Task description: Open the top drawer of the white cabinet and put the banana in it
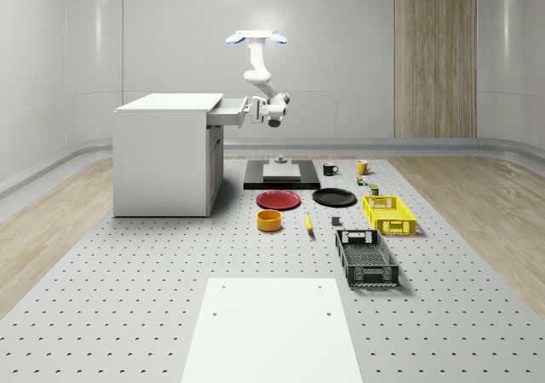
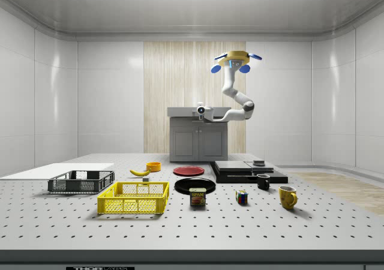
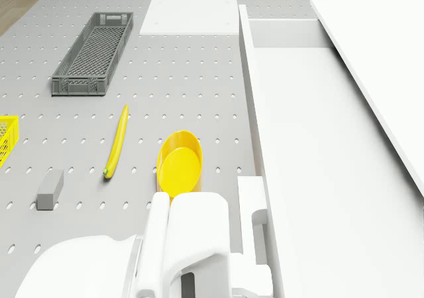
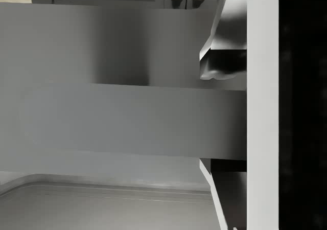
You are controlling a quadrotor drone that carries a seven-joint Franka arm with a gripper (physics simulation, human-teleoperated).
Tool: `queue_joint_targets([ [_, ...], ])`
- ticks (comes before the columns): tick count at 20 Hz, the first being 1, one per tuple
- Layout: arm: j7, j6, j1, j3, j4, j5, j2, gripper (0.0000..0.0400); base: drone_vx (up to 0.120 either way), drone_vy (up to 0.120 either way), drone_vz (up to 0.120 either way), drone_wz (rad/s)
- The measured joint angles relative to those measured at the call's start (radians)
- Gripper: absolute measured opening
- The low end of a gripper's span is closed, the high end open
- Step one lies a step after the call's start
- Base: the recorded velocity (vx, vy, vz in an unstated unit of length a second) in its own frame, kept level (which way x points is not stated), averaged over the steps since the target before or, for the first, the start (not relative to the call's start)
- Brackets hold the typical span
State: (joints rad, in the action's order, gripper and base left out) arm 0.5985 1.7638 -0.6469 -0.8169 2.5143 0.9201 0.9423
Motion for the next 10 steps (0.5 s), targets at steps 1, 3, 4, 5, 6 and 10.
queue_joint_targets([
  [1, 0.01, -0.006, -0.003, -0.012, -0.005, -0.005, 0.001, 0.0154, 0.0, 0.0, 0.0, 0.0],
  [3, 0.033, -0.017, -0.008, -0.036, -0.016, -0.02, 0.006, 0.0154, 0.0, 0.0, 0.0, 0.0],
  [4, 0.046, -0.023, -0.011, -0.049, -0.023, -0.029, 0.009, 0.0154, 0.0, 0.0, 0.0, 0.0],
  [5, 0.053, -0.03, -0.015, -0.061, -0.029, -0.038, 0.012, 0.0154, 0.0, 0.0, 0.0, 0.0],
  [6, 0.093, -0.036, -0.019, -0.07, -0.041, -0.052, 0.022, 0.0184, 0.0, 0.0, 0.0, 0.0],
  [10, 0.121, -0.051, -0.049, -0.123, -0.075, -0.122, 0.065, 0.0207, 0.0, 0.0, 0.0, 0.0],
])
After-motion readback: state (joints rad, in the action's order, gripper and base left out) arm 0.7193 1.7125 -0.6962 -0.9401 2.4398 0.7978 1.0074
